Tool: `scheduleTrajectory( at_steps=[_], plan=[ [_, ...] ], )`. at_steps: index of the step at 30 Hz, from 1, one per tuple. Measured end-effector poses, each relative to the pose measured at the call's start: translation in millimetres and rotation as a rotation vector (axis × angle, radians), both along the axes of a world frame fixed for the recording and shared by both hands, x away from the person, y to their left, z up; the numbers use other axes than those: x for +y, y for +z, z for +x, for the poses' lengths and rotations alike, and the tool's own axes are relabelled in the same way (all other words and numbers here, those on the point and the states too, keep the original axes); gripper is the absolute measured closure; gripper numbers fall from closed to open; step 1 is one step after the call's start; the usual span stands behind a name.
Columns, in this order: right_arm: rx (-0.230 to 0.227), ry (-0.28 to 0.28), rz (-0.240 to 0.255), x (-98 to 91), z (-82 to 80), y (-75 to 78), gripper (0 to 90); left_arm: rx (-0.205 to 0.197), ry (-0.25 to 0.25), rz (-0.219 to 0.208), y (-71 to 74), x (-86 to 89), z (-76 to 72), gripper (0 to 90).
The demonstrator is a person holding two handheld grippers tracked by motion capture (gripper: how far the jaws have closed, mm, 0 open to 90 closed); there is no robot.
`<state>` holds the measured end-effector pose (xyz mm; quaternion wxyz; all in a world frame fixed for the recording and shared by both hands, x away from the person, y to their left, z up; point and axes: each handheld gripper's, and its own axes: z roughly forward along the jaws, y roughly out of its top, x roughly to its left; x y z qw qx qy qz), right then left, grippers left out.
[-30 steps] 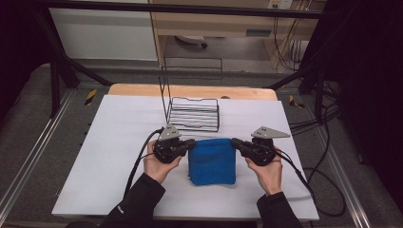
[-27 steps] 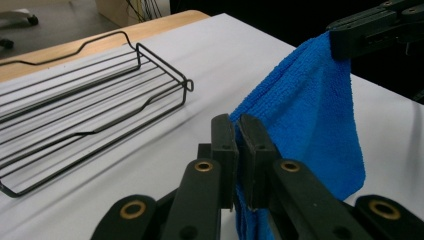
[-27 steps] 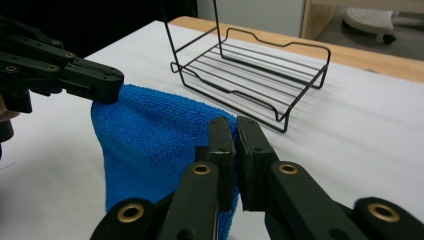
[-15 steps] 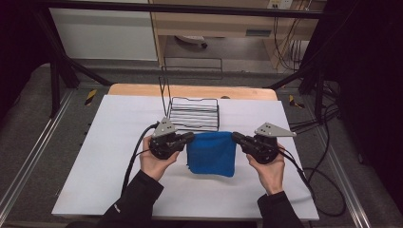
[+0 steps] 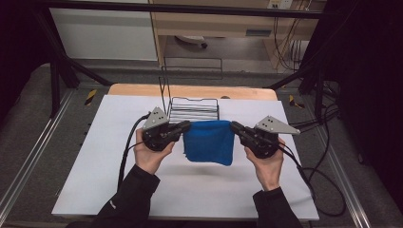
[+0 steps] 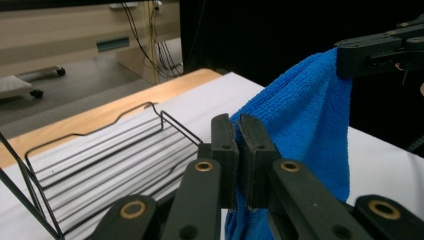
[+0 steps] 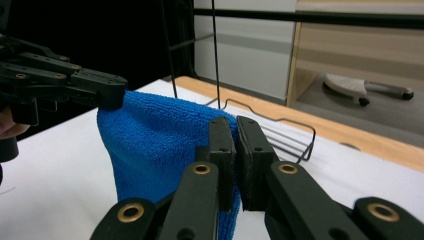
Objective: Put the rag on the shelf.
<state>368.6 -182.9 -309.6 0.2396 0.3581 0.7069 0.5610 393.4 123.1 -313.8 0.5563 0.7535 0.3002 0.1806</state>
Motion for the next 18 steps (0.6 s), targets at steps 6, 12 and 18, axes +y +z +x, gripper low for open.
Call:
scheduleTrajectory(
  at_steps=[6,12,18],
  plan=[
    [-0.041,-0.008,0.001,5.9,0.7,8.9,86.7,-0.019,0.014,-0.032,9.6,6.3,2.1,86.0],
    [-0.071,-0.012,0.016,11.3,2.9,16.8,86.7,-0.037,0.029,-0.064,19.7,12.1,4.8,86.1],
    [-0.101,-0.019,0.033,16.3,6.5,25.8,86.7,-0.061,0.048,-0.095,29.1,16.2,7.9,86.2]
  ],
)
